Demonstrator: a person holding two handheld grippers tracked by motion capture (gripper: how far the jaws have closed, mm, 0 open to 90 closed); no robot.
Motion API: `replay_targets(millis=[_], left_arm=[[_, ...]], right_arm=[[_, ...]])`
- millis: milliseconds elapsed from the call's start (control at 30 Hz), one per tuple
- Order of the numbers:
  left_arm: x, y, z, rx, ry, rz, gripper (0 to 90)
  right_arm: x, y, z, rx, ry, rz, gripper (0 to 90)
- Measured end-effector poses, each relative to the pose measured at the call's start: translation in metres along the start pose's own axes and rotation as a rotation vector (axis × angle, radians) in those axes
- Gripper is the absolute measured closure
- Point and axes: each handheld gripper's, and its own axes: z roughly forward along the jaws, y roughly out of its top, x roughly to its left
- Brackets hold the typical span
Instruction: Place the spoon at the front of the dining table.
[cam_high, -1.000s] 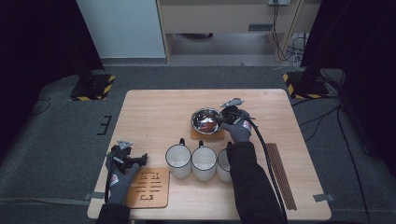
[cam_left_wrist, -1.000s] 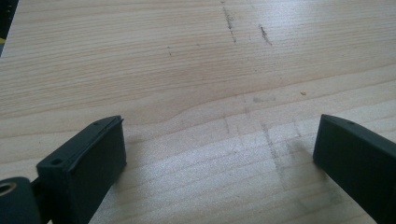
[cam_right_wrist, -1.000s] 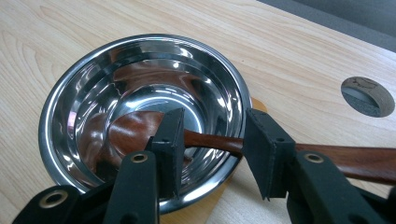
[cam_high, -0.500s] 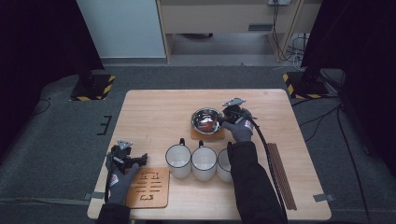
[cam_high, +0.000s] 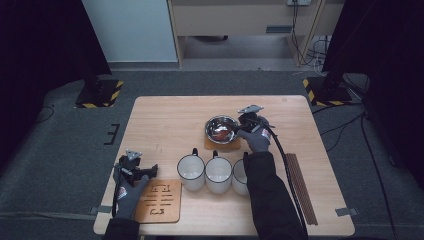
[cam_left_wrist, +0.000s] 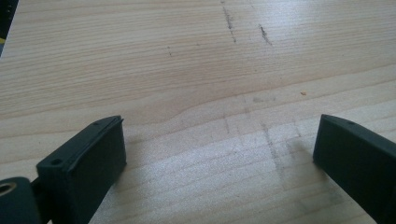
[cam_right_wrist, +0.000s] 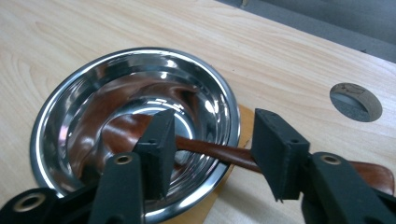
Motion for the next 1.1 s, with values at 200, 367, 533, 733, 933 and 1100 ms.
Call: replay_targets(millis=[200, 367, 533, 733, 933, 1100], left_arm=[[0.000, 0.000, 0.000, 0.000, 0.000, 0.000, 1.4], [0.000, 0.000, 0.000, 0.000, 0.000, 0.000, 1.4], [0.000, 0.000, 0.000, 0.000, 0.000, 0.001, 1.4], [0.000, 0.000, 0.000, 0.000, 0.000, 0.000, 1.4], [0.000, 0.000, 0.000, 0.000, 0.000, 0.000, 1.4], [0.000, 0.000, 0.000, 0.000, 0.000, 0.000, 1.4]], right_arm=[[-0.005, -0.003, 0.006, 0.006, -0.012, 0.002, 45.8], [-0.002, -0.003, 0.004, 0.032, -0.006, -0.005, 48.7], [-0.001, -0.001, 0.001, 0.019, -0.005, -0.003, 48.6], [-0.002, 0.004, -0.010, -0.029, 0.006, 0.006, 47.6], [-0.003, 0.007, -0.030, -0.066, 0.025, 0.000, 46.2], [-0.007, 0.001, -0.050, -0.101, 0.029, 0.010, 46.3]])
